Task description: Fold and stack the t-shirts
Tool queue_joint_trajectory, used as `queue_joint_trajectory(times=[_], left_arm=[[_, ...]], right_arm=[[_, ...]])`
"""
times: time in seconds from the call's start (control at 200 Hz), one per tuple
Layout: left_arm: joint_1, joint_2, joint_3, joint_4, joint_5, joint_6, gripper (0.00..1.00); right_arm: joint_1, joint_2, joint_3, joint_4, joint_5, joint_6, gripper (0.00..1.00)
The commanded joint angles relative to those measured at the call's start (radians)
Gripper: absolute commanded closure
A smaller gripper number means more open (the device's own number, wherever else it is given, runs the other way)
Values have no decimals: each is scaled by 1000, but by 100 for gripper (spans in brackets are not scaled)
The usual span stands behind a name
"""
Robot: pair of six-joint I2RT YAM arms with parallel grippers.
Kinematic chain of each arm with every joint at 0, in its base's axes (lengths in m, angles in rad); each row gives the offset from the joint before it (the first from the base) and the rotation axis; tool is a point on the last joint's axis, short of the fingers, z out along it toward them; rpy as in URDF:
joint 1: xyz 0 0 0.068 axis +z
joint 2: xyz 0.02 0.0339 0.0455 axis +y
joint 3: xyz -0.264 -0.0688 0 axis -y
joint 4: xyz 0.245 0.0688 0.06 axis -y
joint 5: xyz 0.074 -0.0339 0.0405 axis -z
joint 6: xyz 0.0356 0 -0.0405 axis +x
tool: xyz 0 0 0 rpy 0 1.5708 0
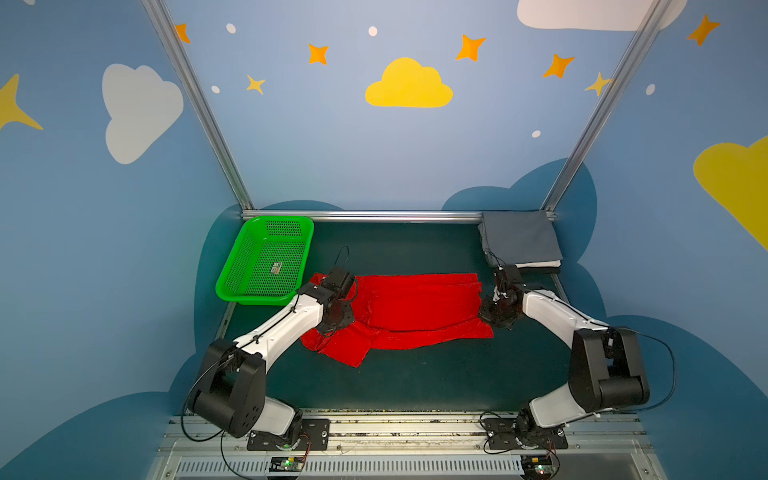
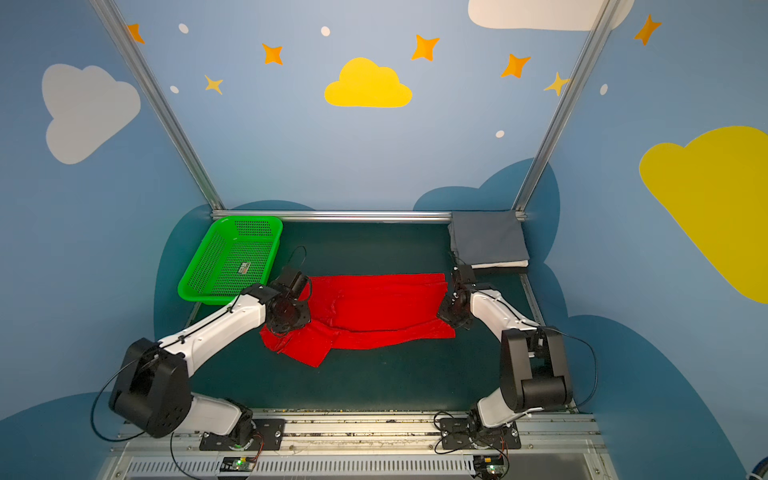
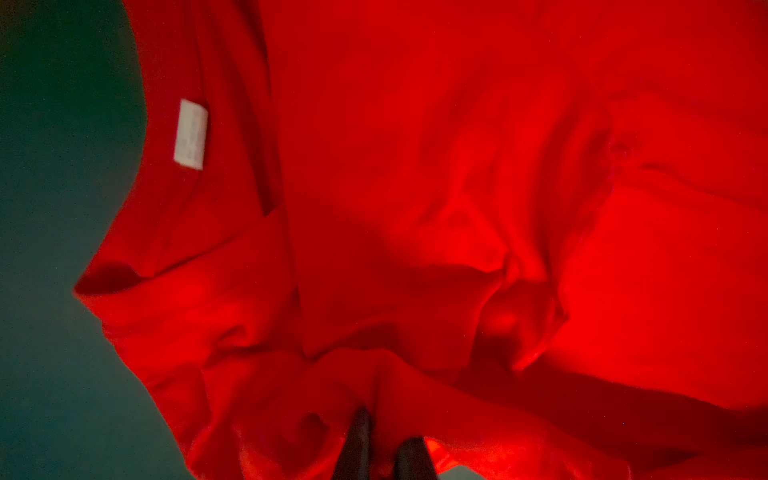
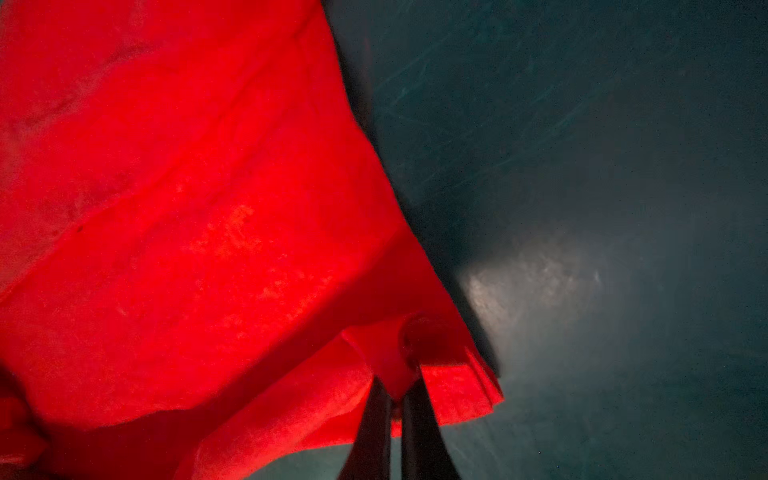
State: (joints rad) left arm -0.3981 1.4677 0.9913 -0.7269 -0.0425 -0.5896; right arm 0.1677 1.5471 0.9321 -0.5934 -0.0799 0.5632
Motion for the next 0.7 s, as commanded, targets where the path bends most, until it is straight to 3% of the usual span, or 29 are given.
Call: queue_joint_trajectory(times=[0.0, 0.165, 0.516, 0.636, 0.696], left_arm=[[28, 41, 44, -1, -60, 30, 63], [45, 22, 90, 9, -188, 22, 38], [45, -205, -16, -26, -222, -17, 25], [44, -320, -100, -20, -156, -19, 25], [39, -374, -154, -10, -113, -30, 25]], right_arm=[[-10, 30, 28, 6, 0, -15, 100], [-16, 60, 25, 19, -11, -17, 100], [-21, 100, 69, 16, -18, -28, 100], [-25, 112, 94, -5, -11, -47, 100], [-29, 114, 105, -14, -5, -55, 93]])
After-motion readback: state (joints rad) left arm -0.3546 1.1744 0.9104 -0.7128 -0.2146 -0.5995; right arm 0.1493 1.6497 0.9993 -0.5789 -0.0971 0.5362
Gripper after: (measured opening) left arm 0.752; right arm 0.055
